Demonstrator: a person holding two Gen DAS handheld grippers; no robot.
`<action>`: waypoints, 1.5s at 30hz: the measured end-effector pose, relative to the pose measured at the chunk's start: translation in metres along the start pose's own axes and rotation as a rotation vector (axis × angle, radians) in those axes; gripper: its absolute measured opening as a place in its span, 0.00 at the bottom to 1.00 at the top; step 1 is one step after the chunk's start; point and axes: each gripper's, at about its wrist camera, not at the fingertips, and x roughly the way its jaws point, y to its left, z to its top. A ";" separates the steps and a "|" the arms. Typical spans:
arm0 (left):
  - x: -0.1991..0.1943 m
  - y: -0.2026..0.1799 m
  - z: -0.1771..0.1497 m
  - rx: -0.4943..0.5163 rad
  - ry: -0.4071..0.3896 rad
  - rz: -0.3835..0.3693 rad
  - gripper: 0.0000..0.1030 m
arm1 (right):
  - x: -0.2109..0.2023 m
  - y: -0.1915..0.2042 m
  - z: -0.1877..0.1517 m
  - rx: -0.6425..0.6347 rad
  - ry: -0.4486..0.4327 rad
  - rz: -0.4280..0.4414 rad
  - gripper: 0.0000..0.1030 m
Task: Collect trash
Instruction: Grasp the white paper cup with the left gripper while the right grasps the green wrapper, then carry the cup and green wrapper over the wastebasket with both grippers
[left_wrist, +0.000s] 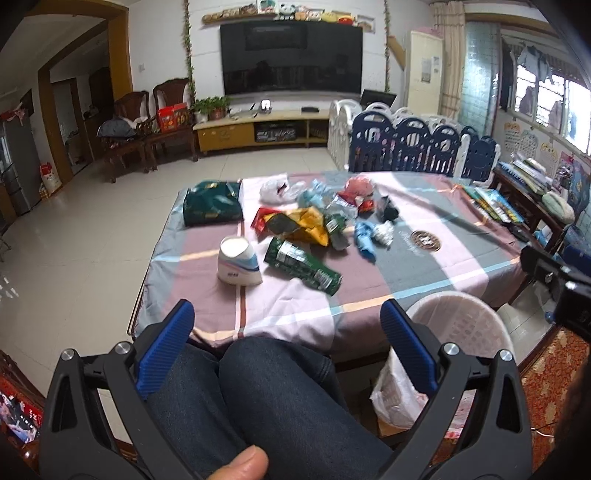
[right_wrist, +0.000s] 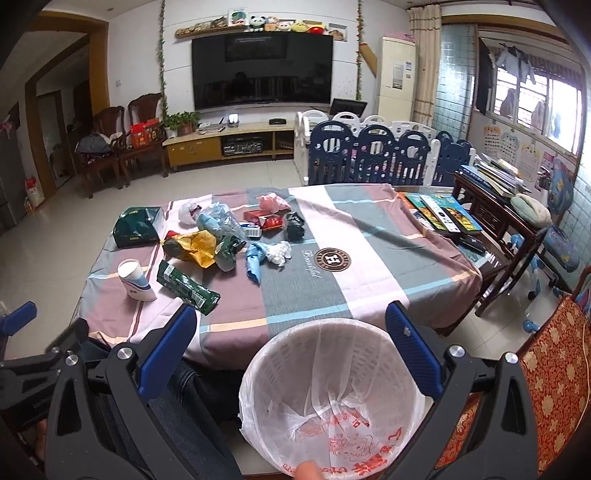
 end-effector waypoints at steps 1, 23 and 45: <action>0.010 0.004 -0.001 -0.018 0.035 0.003 0.97 | 0.007 0.004 0.000 -0.014 0.012 0.003 0.97; 0.195 0.165 0.010 -0.424 0.298 0.071 0.90 | 0.294 0.178 0.005 -0.312 0.409 0.244 0.76; 0.321 0.103 0.052 -0.205 0.330 -0.146 0.73 | 0.280 0.108 -0.021 -0.076 0.500 0.365 0.25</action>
